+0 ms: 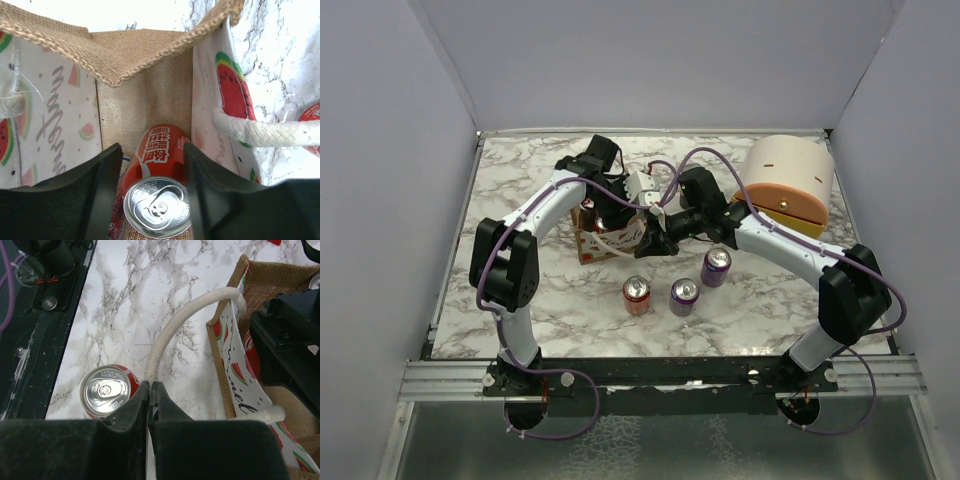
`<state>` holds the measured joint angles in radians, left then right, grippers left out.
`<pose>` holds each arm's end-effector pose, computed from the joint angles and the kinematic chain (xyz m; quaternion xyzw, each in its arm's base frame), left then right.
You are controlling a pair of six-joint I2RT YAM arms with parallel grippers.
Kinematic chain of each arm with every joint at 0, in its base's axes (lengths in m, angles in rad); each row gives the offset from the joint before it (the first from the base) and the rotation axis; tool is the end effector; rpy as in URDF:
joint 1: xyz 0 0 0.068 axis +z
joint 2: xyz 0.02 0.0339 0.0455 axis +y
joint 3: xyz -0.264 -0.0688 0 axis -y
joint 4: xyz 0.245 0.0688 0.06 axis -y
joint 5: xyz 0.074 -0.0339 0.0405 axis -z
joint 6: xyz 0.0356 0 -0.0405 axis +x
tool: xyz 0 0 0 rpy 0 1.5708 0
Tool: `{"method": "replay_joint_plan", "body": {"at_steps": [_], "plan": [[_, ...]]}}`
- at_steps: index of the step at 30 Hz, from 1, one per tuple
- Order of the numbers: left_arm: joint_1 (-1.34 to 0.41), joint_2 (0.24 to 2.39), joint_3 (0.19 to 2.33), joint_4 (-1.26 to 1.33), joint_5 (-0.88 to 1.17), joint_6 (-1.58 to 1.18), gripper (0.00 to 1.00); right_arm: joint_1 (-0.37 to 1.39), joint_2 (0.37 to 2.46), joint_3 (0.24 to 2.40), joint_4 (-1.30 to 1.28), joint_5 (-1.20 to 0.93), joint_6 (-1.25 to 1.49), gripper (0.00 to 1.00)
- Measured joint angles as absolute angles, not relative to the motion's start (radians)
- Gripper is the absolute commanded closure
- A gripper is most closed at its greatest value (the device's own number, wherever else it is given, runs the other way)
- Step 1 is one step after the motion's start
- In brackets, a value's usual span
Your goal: Place the beverage into the canvas bag
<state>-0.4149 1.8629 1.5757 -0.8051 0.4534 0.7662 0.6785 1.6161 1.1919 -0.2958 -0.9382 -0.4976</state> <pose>0.3568 -0.1742 0.2604 0.5714 0.7567 -0.1746 0.2655 0.2555 0.2429 0.2684 -0.6059 0.5725 0.4434 0.3294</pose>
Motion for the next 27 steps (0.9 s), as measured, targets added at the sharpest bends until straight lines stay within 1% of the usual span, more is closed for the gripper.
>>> {"method": "replay_joint_plan", "body": {"at_steps": [2, 5, 15, 20, 27], "plan": [[-0.416, 1.863, 1.576, -0.82, 0.444, 0.768, 0.57, 0.679, 1.616, 1.192, -0.296, -0.938, -0.498, 0.99], [-0.421, 1.864, 1.58, -0.846, 0.429, 0.767, 0.63, 0.679, 1.616, 1.192, -0.296, -0.938, -0.498, 0.99], [-0.426, 1.864, 1.597, -0.923, 0.36, 0.793, 0.66, 0.679, 1.616, 1.192, -0.295, -0.937, -0.498, 0.99], [-0.428, 1.873, 1.597, -0.969, 0.319, 0.812, 0.66, 0.679, 1.616, 1.192, -0.295, -0.936, -0.498, 0.99], [-0.431, 1.907, 1.616, -0.98, 0.318, 0.81, 0.57, 0.679, 1.616, 1.192, -0.295, -0.935, -0.498, 0.99]]}}
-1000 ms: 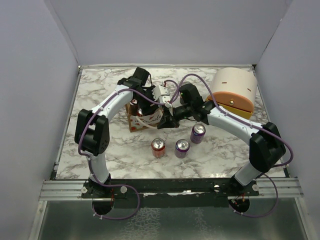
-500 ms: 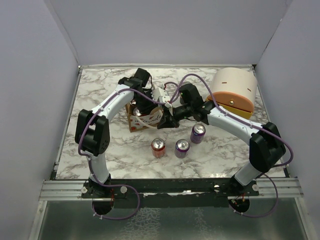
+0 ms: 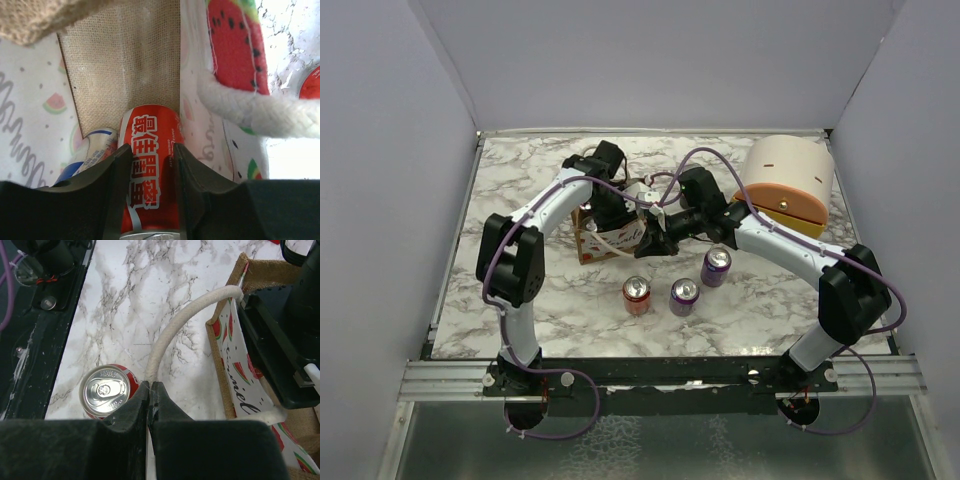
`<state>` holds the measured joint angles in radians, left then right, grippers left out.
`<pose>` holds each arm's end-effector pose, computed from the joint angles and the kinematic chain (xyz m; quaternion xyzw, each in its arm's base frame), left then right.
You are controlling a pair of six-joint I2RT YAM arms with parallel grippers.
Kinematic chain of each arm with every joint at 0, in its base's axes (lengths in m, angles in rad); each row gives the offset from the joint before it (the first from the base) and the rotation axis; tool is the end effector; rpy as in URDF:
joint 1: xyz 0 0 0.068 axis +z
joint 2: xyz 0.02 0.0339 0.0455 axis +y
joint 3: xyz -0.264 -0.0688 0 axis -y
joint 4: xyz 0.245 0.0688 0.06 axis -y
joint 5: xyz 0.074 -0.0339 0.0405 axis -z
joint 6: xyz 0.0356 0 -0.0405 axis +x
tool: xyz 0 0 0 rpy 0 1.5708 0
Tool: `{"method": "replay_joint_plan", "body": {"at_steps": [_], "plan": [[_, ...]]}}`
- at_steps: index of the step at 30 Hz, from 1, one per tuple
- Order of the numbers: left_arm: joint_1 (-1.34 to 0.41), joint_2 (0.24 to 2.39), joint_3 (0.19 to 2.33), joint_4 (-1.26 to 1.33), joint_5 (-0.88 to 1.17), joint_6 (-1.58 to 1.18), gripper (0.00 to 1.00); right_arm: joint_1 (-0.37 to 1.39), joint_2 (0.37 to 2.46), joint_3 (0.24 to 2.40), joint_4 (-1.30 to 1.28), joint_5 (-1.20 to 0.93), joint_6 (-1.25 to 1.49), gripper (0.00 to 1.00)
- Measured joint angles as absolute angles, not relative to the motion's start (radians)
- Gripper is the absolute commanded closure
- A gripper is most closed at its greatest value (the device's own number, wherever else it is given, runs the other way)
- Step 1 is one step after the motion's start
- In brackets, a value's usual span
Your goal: Place the beverage into the canvas bag
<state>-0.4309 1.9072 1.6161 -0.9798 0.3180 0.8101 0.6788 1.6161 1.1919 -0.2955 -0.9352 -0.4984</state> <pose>0.3505 -0.1734 0.2469 0.5869 0.7806 -0.1259 0.1744 0.2556 0.2430 0.2684 -0.6062 0.5729 0.4421 0.3300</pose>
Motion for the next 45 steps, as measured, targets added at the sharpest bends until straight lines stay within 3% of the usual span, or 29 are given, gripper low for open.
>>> {"method": "replay_joint_plan", "body": {"at_steps": [6, 17, 26, 40, 45], "plan": [[-0.448, 1.932, 1.628, -0.978, 0.324, 0.793, 0.52, 0.679, 1.616, 1.192, -0.296, -0.934, -0.499, 0.99], [-0.456, 1.937, 1.631, -0.981, 0.297, 0.797, 0.59, 0.678, 1.616, 1.192, -0.299, -0.934, -0.499, 0.99], [-0.456, 1.904, 1.622, -0.981, 0.273, 0.776, 0.52, 0.679, 1.616, 1.192, -0.299, -0.933, -0.499, 0.97], [-0.456, 1.754, 1.625, -0.893, 0.281, 0.638, 0.38, 0.681, 1.615, 1.237, -0.308, -0.935, -0.502, 0.6], [-0.451, 1.639, 1.6, -0.826, 0.279, 0.598, 0.23, 0.681, 1.61, 1.253, -0.317, -0.936, -0.501, 0.44]]}}
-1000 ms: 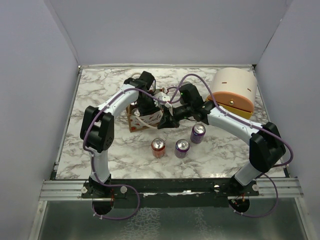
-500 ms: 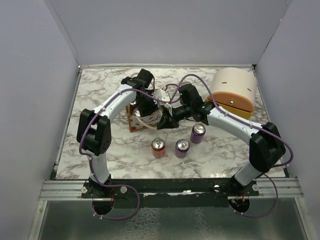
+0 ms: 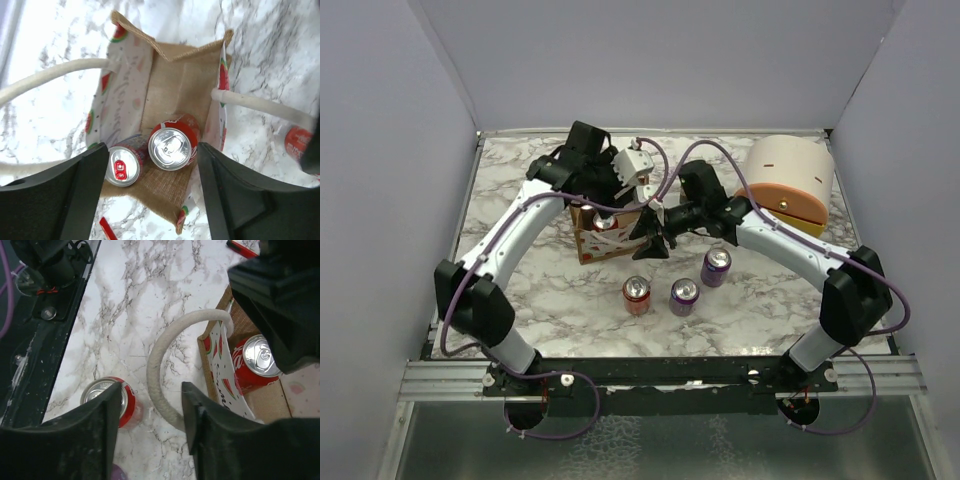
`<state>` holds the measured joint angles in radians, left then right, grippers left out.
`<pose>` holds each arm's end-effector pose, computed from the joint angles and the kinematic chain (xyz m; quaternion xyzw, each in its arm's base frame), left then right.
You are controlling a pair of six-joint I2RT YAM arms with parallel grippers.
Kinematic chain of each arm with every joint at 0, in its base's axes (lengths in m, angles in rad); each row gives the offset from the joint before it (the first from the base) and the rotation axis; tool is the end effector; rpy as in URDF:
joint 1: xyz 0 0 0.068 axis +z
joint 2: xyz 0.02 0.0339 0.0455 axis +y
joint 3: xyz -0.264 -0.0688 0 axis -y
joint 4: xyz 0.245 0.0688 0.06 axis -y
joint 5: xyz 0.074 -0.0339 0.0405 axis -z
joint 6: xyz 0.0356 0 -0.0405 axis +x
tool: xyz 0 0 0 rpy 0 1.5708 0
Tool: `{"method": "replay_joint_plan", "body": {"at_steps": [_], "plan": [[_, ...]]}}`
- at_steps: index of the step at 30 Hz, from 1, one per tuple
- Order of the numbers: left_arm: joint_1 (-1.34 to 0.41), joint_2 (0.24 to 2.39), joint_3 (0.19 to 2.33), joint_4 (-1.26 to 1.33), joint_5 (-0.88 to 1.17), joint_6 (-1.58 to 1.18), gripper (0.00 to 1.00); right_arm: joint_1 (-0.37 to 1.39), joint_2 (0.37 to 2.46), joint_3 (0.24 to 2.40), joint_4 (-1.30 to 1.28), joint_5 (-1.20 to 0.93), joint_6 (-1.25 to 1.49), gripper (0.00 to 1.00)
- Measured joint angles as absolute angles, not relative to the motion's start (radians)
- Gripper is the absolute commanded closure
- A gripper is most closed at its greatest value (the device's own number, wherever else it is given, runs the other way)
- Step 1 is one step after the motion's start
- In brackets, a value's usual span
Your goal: Place the beverage into the canvas bag
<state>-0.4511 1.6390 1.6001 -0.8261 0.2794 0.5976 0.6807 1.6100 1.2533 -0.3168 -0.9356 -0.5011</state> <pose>0.3155 -0.1637 0.3449 0.5069 0.7803 -0.1053 0.3509 0.2580 0.2458 0.2886 -0.6105 0.5589 0.4394 0.3491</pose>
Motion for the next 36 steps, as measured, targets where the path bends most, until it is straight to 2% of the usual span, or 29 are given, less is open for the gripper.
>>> {"method": "replay_joint_plan", "body": {"at_steps": [7, 13, 20, 26, 36], "plan": [[-0.44, 1.409, 1.52, -0.723, 0.253, 0.544, 0.13, 0.681, 1.575, 1.256, -0.345, -0.932, -0.495, 0.31], [-0.436, 1.236, 1.505, -0.72, 0.31, 0.536, 0.13, 0.681, 1.509, 1.256, -0.349, -0.915, -0.493, 0.25], [-0.435, 1.039, 1.311, -0.857, 0.532, 0.683, 0.17, 0.667, 1.46, 1.254, -0.345, -0.847, -0.49, 0.2], [-0.443, 1.018, 1.143, -0.96, 0.646, 0.788, 0.19, 0.557, 1.417, 1.191, -0.313, -0.833, -0.456, 0.17], [-0.576, 1.08, 0.973, -0.936, 0.625, 0.879, 0.19, 0.363, 1.291, 1.102, -0.232, -0.863, -0.387, 0.09]]}}
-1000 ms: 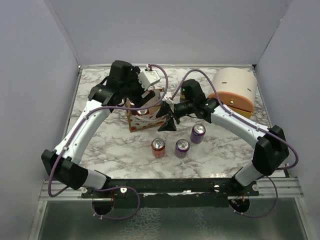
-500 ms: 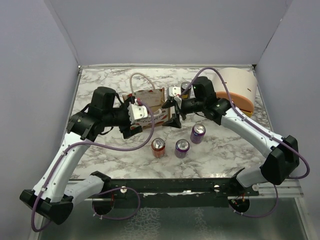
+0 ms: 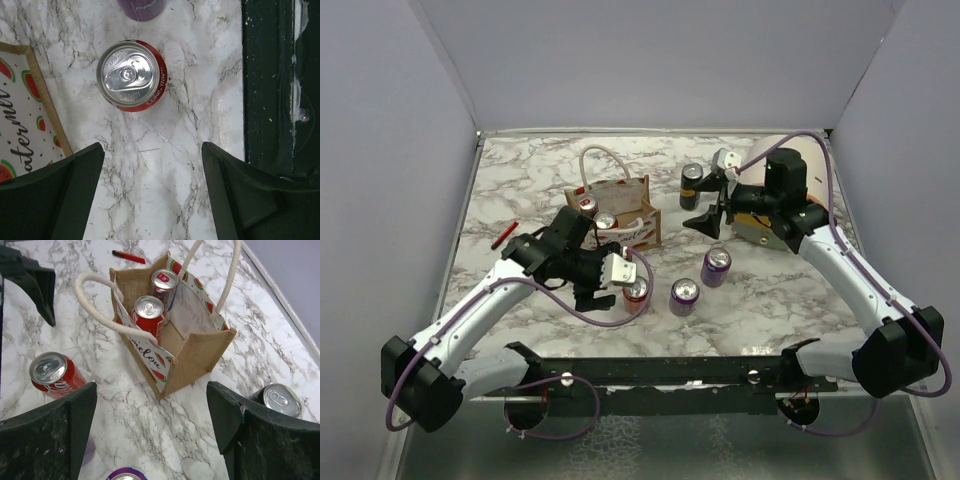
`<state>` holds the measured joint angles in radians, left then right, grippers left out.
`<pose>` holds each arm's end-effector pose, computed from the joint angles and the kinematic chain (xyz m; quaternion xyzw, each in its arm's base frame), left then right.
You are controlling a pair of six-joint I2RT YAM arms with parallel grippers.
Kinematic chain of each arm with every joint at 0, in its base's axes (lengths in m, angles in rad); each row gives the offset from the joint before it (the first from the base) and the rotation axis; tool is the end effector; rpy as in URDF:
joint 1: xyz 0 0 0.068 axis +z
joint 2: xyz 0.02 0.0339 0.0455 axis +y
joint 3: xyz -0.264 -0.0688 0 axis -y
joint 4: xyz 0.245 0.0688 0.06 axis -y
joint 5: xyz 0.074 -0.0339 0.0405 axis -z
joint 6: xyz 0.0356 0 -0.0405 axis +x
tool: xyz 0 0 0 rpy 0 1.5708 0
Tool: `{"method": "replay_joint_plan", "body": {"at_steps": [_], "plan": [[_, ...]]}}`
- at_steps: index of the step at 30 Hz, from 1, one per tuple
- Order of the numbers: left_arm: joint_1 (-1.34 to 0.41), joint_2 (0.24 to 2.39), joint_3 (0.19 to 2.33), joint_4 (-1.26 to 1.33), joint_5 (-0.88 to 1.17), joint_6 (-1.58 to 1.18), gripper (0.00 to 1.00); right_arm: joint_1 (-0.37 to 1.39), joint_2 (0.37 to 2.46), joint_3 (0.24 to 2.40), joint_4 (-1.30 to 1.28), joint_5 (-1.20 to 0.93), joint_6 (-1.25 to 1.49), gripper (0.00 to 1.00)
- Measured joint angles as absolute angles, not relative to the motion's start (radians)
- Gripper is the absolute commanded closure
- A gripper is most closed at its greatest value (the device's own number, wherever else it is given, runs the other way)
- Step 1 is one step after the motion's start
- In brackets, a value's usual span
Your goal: Place the beverage into the canvas bag
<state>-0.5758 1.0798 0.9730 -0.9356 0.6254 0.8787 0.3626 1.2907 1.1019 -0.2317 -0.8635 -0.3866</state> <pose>0.1542 -0.1250 0.2910 0.6706 0.6327 -0.2561 0.2904 0.2593 0.1273 0.3405 -0.4907 0.6260 0.3452 0.4982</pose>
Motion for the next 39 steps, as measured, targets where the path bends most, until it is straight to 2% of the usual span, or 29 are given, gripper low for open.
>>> {"method": "replay_joint_plan", "body": {"at_steps": [8, 17, 22, 27, 30, 37, 39], "plan": [[-0.649, 1.204, 0.926, -0.749, 0.548, 0.891, 0.14, 0.314, 1.264, 1.059, -0.192, -0.906, -0.351, 0.09], [-0.723, 1.32, 0.9, -0.622, 0.56, 0.888, 0.15, 0.306, 1.264, 1.05, -0.174, -0.913, -0.344, 0.08], [-0.736, 1.344, 0.885, -0.57, 0.579, 0.87, 0.3, 0.305, 1.265, 1.028, -0.156, -0.923, -0.335, 0.08], [-0.738, 1.347, 0.883, -0.545, 0.599, 0.85, 0.58, 0.305, 1.268, 1.025, -0.151, -0.932, -0.333, 0.08], [-0.738, 1.348, 0.883, -0.551, 0.611, 0.848, 0.69, 0.305, 1.272, 1.023, -0.147, -0.932, -0.337, 0.08], [-0.74, 1.35, 0.96, -0.736, 0.617, 0.894, 0.98, 0.305, 1.298, 1.023, -0.146, -0.931, -0.385, 0.16], [-0.74, 1.344, 0.994, -0.789, 0.616, 0.902, 1.0, 0.306, 1.306, 1.022, -0.144, -0.931, -0.396, 0.17]]}}
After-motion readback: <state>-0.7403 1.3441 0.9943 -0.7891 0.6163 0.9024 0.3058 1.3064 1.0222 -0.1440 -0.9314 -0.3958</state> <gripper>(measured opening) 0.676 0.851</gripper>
